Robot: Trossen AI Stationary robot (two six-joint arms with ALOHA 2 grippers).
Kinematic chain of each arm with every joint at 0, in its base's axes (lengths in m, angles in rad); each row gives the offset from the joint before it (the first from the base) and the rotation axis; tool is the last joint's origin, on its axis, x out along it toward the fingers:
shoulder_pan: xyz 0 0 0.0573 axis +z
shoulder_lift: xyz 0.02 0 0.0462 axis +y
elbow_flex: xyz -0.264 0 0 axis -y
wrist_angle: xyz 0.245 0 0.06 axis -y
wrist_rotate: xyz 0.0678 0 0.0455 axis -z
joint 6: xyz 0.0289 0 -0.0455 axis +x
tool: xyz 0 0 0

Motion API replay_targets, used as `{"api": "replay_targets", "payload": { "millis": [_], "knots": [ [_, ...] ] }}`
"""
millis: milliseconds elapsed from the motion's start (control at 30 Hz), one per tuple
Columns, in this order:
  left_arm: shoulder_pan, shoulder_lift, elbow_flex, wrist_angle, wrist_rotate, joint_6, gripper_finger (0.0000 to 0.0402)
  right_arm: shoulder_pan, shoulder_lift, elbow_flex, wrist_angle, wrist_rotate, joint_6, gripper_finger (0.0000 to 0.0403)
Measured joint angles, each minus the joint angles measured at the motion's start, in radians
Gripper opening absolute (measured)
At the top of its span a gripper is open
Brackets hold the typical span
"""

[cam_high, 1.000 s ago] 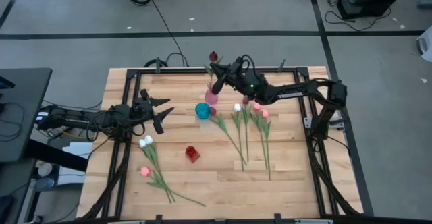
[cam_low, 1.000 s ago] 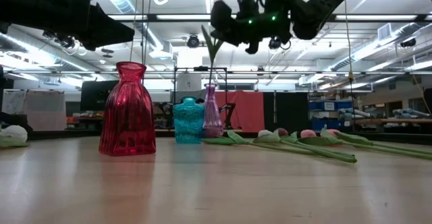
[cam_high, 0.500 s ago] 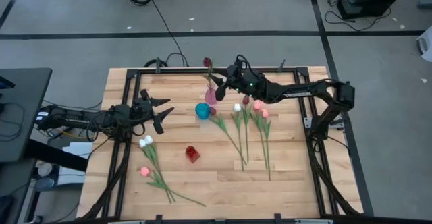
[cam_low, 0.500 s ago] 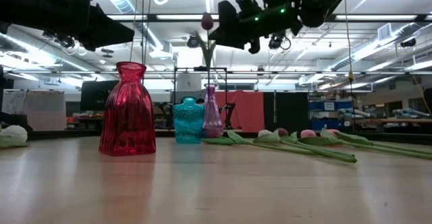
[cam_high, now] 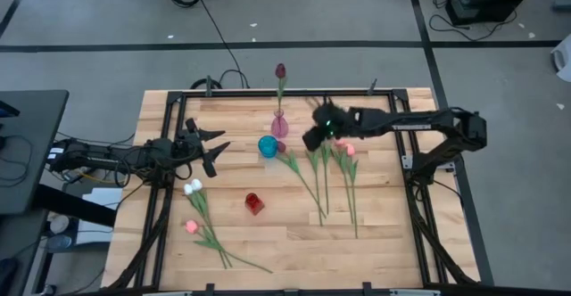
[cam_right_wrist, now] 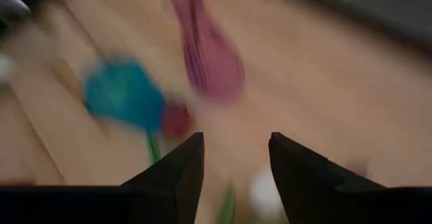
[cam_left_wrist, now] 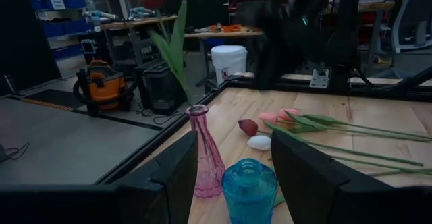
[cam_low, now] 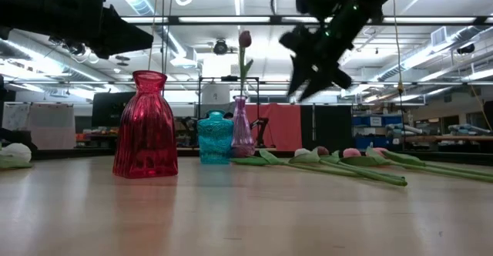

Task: Sort flowers into vase by color
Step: Put the red flower into the pink vase

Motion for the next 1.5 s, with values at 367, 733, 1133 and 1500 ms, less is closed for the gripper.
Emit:
{"api": "replay_targets", "payload": {
  "millis": [367,733,1133,1500],
  "knots": [
    [0.0,0.0,0.0,0.013,0.0,-0.003,0.0192,0.025,0.139,0.0,-0.128,0.003,0.246,0.0143],
    [0.0,0.0,0.0,0.008,0.0,0.0,0.0192,-0.027,0.173,0.0,-0.212,0.035,0.263,0.0122],
    [0.0,0.0,0.0,0.008,0.0,0.001,0.0192,-0.048,0.281,0.0,-0.165,0.022,0.226,0.0122],
    [0.0,0.0,0.0,0.002,0.0,0.001,0.0192,-0.058,0.304,0.002,-0.157,0.027,0.182,0.0038]
  ]
}}
